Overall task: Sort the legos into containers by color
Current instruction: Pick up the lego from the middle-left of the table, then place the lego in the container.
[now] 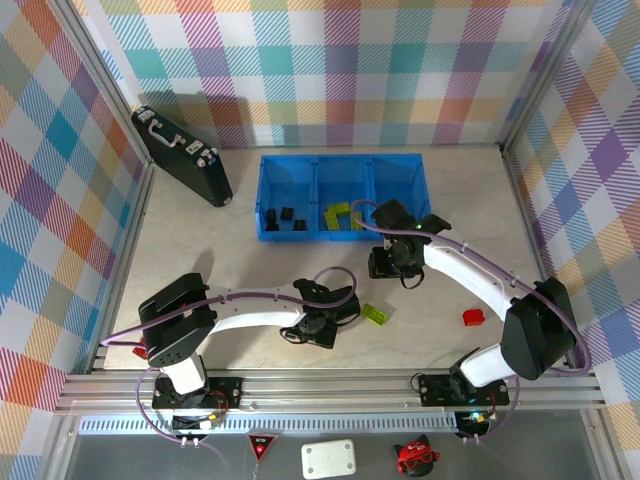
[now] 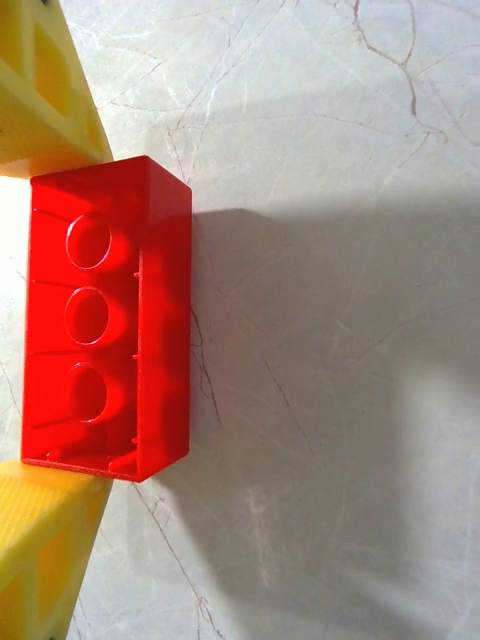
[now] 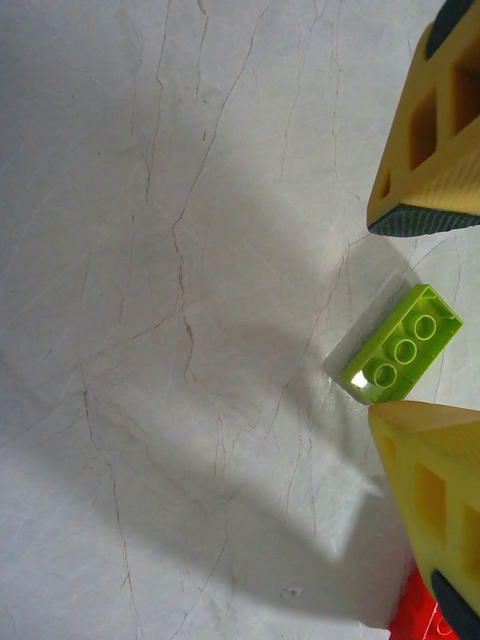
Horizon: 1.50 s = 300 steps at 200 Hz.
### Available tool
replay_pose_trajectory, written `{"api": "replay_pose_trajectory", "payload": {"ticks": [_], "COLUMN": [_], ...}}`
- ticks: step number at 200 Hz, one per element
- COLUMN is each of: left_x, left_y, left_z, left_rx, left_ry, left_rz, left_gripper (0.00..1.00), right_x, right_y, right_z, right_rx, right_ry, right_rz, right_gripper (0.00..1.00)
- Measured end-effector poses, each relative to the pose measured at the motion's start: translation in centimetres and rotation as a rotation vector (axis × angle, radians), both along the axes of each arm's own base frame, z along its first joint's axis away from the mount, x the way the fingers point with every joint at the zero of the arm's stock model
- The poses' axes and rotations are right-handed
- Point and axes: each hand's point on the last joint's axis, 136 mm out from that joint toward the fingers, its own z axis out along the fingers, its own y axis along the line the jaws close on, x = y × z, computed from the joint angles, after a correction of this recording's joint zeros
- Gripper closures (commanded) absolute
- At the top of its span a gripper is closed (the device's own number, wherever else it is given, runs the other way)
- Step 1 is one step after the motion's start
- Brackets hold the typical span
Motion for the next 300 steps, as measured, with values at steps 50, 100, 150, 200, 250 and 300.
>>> {"api": "replay_pose_trajectory", "payload": {"ticks": [50, 100, 150, 200, 250, 300], "left_x": [1.7, 3.6, 3.8, 3.0, 2.7, 2.9], "left_y": [-0.2, -1.0, -1.6, -2.7, -3.8, -4.8], "left_z": [2.8, 9.3, 14.8, 16.8, 17.1, 18.7], "left_rx": [-0.043, -0.191, -0.333, -0.373, -0.373, -0.4], "left_ry": [-0.116, -0.315, -0.493, -0.564, -0.56, -0.597], "left_rz": [-0.03, -0.157, -0.388, -0.61, -0.707, -0.731], "left_gripper": [0.38, 0.41, 0.45, 0.51, 0.51, 0.51], "right_x": [-0.6, -2.5, -4.9, -6.8, -8.0, -8.4], "right_y": [1.3, 4.7, 7.4, 8.8, 9.5, 9.9], "right_z": [0.8, 2.6, 6.7, 10.4, 11.5, 11.6], "right_rx": [0.095, 0.315, 0.535, 0.69, 0.783, 0.824], "right_ry": [0.022, 0.106, 0.175, 0.224, 0.301, 0.354], "right_rz": [0.026, 0.119, 0.235, 0.313, 0.344, 0.364], "right_gripper": [0.51, 0.49, 0.41, 0.39, 0.39, 0.41]}}
